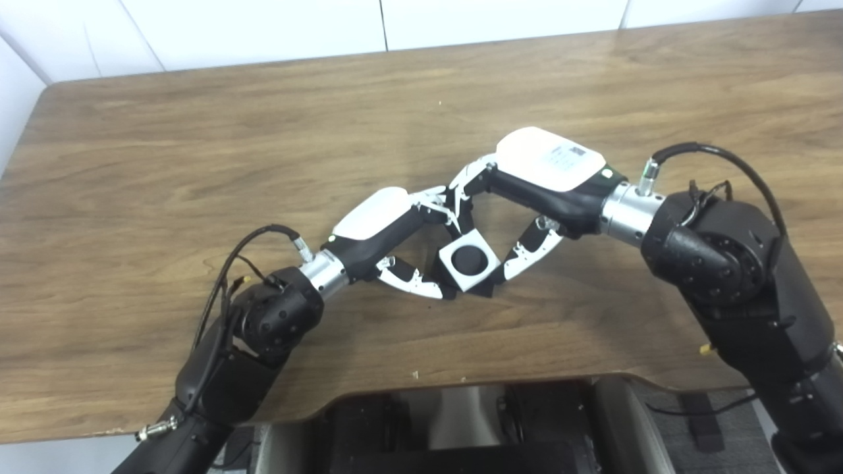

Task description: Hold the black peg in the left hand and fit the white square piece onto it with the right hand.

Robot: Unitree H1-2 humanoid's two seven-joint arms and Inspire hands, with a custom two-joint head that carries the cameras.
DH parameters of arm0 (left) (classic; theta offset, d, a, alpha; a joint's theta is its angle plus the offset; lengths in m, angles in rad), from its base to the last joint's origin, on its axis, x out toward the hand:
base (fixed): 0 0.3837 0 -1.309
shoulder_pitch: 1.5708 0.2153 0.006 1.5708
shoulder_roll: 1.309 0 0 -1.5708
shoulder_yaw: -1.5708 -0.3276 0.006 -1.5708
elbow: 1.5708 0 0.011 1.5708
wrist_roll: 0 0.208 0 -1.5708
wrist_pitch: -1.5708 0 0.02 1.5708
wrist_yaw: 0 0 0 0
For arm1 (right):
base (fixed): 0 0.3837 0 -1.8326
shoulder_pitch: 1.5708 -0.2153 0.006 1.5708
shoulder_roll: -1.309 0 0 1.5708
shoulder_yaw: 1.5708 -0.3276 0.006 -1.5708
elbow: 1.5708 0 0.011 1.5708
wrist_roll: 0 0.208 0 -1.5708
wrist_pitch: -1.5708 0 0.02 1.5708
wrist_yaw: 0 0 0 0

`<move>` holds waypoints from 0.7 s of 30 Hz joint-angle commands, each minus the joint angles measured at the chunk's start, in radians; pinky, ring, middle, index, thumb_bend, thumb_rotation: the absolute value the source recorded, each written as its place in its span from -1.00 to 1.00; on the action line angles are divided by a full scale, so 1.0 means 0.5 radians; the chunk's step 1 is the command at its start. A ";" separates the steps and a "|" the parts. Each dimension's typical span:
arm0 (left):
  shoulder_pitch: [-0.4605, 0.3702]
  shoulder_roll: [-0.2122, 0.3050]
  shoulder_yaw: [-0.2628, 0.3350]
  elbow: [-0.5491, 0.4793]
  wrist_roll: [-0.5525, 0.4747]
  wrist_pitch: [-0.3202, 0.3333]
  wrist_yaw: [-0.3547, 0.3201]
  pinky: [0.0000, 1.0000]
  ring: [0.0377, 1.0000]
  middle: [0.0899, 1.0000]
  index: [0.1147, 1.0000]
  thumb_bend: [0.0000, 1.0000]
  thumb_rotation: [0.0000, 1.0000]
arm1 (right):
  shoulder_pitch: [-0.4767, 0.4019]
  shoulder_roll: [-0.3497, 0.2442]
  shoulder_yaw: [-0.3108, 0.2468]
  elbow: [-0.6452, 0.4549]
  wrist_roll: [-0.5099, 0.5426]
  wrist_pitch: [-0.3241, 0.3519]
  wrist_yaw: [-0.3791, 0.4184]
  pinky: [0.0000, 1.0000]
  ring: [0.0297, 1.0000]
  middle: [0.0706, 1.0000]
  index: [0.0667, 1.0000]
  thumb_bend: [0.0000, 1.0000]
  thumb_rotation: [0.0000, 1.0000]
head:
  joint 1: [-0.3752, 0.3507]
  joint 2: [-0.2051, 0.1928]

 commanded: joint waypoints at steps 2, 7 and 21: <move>0.098 0.064 -0.080 0.138 0.128 0.160 -0.158 0.76 0.91 0.71 -0.15 0.04 -0.85 | -0.075 -0.044 -0.043 -0.006 0.021 -0.069 -0.055 0.24 0.46 0.42 -0.11 0.04 -0.73 | 0.005 0.002; 0.093 0.061 -0.088 0.145 0.136 0.156 -0.160 0.78 0.90 0.72 -0.14 0.03 -0.85 | -0.085 -0.051 -0.042 -0.003 0.017 -0.049 -0.042 0.23 0.47 0.43 -0.12 0.04 -0.73 | 0.003 0.004; 0.087 0.055 -0.090 0.152 0.140 0.148 -0.151 0.78 0.89 0.71 -0.15 0.03 -0.85 | -0.052 -0.011 -0.031 0.013 0.005 -0.046 -0.083 0.24 0.46 0.41 -0.12 0.04 -0.73 | 0.027 0.011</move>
